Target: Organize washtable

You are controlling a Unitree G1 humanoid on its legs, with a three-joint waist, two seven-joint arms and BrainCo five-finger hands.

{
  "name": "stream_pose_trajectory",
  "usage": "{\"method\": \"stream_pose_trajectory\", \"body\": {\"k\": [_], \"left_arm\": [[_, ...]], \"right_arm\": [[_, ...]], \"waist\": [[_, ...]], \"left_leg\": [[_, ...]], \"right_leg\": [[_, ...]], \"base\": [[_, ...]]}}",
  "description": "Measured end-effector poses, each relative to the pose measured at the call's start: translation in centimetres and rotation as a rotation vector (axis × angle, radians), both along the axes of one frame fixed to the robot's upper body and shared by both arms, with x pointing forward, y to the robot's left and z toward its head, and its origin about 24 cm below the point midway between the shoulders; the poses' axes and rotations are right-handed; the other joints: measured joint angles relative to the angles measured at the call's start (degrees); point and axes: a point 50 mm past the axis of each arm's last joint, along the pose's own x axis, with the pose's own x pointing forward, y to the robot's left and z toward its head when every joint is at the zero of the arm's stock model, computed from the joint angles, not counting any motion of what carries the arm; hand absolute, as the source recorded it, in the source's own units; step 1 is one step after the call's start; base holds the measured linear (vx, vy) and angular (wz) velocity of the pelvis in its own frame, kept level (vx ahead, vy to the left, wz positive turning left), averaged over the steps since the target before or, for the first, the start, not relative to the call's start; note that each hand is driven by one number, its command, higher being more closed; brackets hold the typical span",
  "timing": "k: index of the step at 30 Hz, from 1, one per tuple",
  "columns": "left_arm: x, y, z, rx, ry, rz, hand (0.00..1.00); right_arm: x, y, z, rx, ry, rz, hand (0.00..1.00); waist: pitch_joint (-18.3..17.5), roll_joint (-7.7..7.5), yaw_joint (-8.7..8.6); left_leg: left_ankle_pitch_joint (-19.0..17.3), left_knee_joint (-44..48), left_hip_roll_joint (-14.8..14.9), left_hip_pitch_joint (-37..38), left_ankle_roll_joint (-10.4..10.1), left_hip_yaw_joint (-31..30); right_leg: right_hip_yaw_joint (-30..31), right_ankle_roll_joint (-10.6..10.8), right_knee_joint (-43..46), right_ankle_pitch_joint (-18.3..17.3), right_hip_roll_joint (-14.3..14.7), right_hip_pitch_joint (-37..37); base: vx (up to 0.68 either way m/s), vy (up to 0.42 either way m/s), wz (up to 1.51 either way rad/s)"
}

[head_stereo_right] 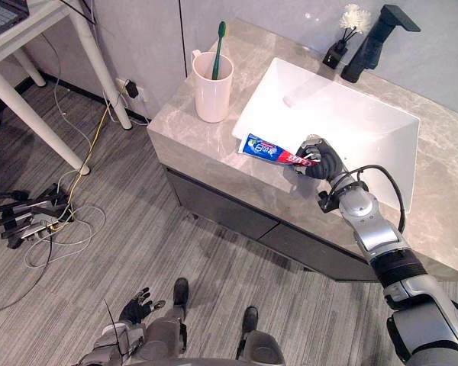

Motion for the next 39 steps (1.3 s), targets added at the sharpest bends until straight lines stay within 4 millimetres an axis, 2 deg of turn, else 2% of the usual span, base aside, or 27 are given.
{"method": "stream_pose_trajectory", "body": {"k": [5,8,11,13,15,17,19,22,23,26,27,30,34,39], "left_arm": [[0.0,0.0,0.0,0.003,0.001,0.0,0.0],[-0.2,0.0,-0.1,0.004,0.008,0.008,0.0],[-0.7,-0.4,-0.4,0.005,0.034,0.017,0.0],[-1.0,-0.9,-0.6,-0.005,0.047,0.009,0.0],[-1.4,-1.2,-0.4,-0.009,0.042,-0.007,0.0],[-1.4,-1.0,0.4,0.008,-0.001,-0.062,0.0],[-1.0,-1.5,2.1,-0.022,-0.082,-0.106,0.0],[0.0,-2.0,4.8,-0.085,-0.205,-0.147,0.0],[1.0,-2.0,6.9,-0.11,-0.286,-0.211,0.0],[2.3,-1.8,9.6,-0.115,-0.381,-0.275,0.0],[3.2,-1.8,11.5,-0.123,-0.45,-0.315,0.0],[4.3,-2.5,13.9,-0.164,-0.546,-0.354,0.0],[5.2,-3.8,15.6,-0.218,-0.605,-0.387,0.0],[5.5,-5.6,16.3,-0.328,-0.639,-0.379,0.0]], "right_arm": [[0.2,0.6,-0.5,0.053,0.011,-0.015,1.0],[0.3,0.8,0.5,0.154,-0.041,-0.035,1.0],[-0.4,2.6,2.3,0.278,-0.14,0.019,1.0],[-1.6,4.6,3.4,0.329,-0.204,0.102,1.0],[-2.2,6.3,3.8,0.347,-0.216,0.181,1.0],[-2.8,7.9,3.9,0.344,-0.209,0.261,1.0],[-3.6,9.6,2.7,0.349,-0.144,0.352,1.0],[-5.1,10.7,0.8,0.364,-0.06,0.429,1.0],[-6.1,12.0,-0.1,0.375,-0.006,0.499,1.0],[-7.1,13.1,-0.6,0.391,0.028,0.568,1.0],[-7.5,13.7,-0.6,0.408,0.038,0.601,1.0],[-7.9,14.1,-1.0,0.459,0.058,0.611,1.0],[-8.8,14.8,-2.9,0.511,0.147,0.612,1.0],[-9.6,14.8,-4.3,0.523,0.219,0.614,1.0]], "waist": [[-0.1,0.25,-0.09],[-0.3,0.68,-0.91],[-1.1,2.18,-1.63],[-2.2,3.81,-1.85],[-3.6,4.36,-1.85],[-4.2,3.52,-1.89],[-5.3,3.59,-1.61],[-6.4,3.71,-1.6],[-7.6,3.61,-1.54],[-8.7,3.63,-1.38],[-9.1,3.64,-1.31],[-9.8,3.94,-1.26],[-10.5,5.06,-1.37],[-11.6,6.51,-1.36]], "left_leg": [[-0.8,0.0,2.1,0.2,-0.4,-0.6],[-0.9,0.0,2.3,-0.1,-0.3,-1.3],[-0.9,0.0,2.5,-0.2,-0.3,-1.3],[-0.9,0.0,3.0,-0.1,-0.3,-1.3],[-1.2,0.0,3.5,-0.7,-0.9,-1.2],[-1.3,0.0,3.0,-0.7,-1.6,-0.8],[-0.3,0.0,3.4,-0.6,-2.5,-0.4],[0.6,0.0,3.7,-0.1,-2.7,-0.9],[0.6,0.0,3.4,-0.1,-2.7,-1.1],[0.9,0.0,2.9,-0.1,-2.3,-1.3],[1.3,0.0,2.3,0.1,-1.8,-1.4],[1.2,0.0,1.9,1.0,-1.8,-1.4],[0.3,0.0,1.2,1.4,-1.2,-1.5],[0.4,0.0,1.2,1.4,-1.2,-1.2]], "right_leg": [[0.0,-1.1,0.0,3.8,2.2,-0.2],[-0.1,-1.5,0.1,4.0,2.5,-0.3],[0.0,-1.5,0.1,4.0,2.7,-0.4],[-0.1,-1.5,0.0,4.0,3.1,-0.4],[-0.2,-2.3,0.0,3.6,3.6,-1.4],[-1.4,-4.9,-0.5,1.4,2.8,-1.2],[-2.2,-4.8,-1.0,-0.2,3.4,-0.9],[-3.5,-4.5,-1.7,-0.5,3.7,0.1],[-4.1,-4.4,-2.2,-0.5,3.5,0.8],[-4.5,-4.1,-2.2,-0.3,3.0,1.1],[-4.8,-4.2,-2.2,0.1,2.9,1.8],[-4.9,-4.0,-2.2,0.2,2.0,2.7],[-5.1,-3.7,-1.1,-1.0,1.7,2.7],[-6.6,-4.0,-0.7,-1.6,1.2,2.7]], "base": [[0.0,0.006,-0.02],[-0.03,0.008,0.04],[-0.03,-0.001,-0.03],[-0.03,-0.02,-0.04],[-0.03,-0.052,-0.13],[-0.02,-0.078,-0.12],[-0.02,-0.102,-0.02],[0.01,-0.047,0.22],[0.04,-0.02,0.14],[0.05,0.003,0.12],[0.06,0.012,0.09],[0.02,0.019,0.06],[-0.06,0.023,0.04],[-0.05,-0.001,0.1]]}}
